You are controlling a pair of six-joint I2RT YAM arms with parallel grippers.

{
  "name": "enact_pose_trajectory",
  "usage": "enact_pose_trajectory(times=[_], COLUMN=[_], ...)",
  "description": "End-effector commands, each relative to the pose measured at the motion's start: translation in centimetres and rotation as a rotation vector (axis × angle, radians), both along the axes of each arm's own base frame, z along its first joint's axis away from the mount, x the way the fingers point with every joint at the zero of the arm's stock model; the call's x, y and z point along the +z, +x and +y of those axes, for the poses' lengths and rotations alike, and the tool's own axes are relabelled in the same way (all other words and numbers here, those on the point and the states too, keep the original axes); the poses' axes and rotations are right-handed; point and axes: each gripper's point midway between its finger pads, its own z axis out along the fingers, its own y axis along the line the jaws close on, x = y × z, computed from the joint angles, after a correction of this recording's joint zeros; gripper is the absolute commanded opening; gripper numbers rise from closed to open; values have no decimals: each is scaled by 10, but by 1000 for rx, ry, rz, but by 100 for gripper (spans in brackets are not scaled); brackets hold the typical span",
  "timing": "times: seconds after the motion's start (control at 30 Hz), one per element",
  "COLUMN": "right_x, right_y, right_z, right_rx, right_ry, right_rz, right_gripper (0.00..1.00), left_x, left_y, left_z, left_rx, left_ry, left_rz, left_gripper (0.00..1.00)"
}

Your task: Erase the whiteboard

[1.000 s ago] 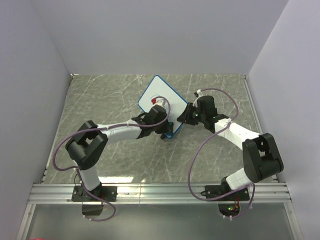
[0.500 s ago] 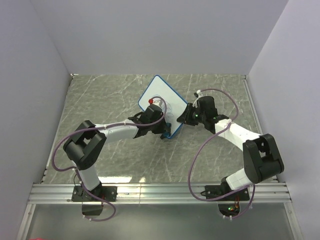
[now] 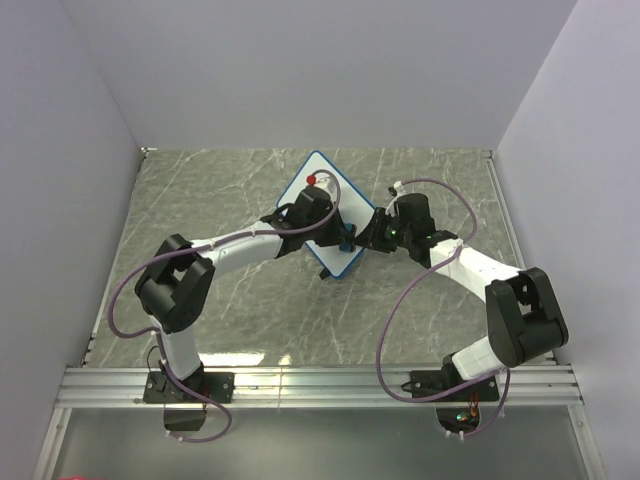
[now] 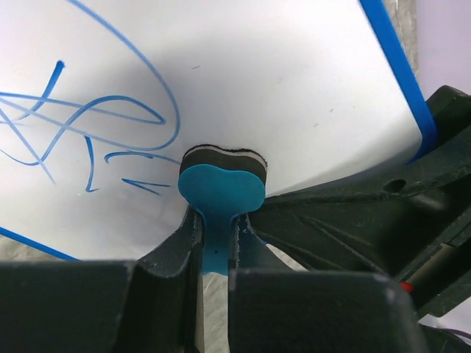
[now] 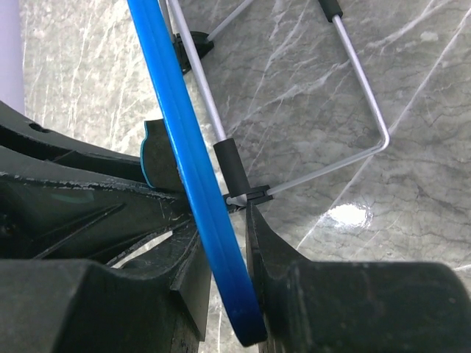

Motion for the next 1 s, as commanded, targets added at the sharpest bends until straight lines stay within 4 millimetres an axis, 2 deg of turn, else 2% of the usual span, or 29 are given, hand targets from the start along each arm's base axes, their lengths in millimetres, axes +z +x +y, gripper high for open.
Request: enact_pose_trajectory(times=[0.0,0.03,0.23,0.37,0.5,0.6,0.7,0.8,0.97], right_x=[-53,-53,-50,-47,-48,-48,-49,-51,-55], right_y=[-57,-57,-55,-52,-50,-48,-48,-49,-49], right_z=[-5,-5,-1,0,3,4,6,6,7], right_rx=[99,98,111,116,126,128,135,139,142], right_ry=[-124,-125,-110,-104,-101,-97,-92,-90,-93], right_rz=[217,217,214,203,211,209,211,219,227], right_gripper=[0,0,0,0,0,0,0,0,0], left_x=[-32,-42,-72,-76,-69,-47,-7,18,34], left_y=[-3,-7,-15,-22,-19,-9,8,19,31], left_z=[11,18,50,56,54,44,25,14,7], left_rx=[10,16,48,40,29,13,-5,-13,-17], left_ry=[21,36,75,95,99,73,10,-18,-30], left_rz=[53,70,130,133,121,96,37,4,-25], left_gripper=[0,0,0,0,0,0,0,0,0])
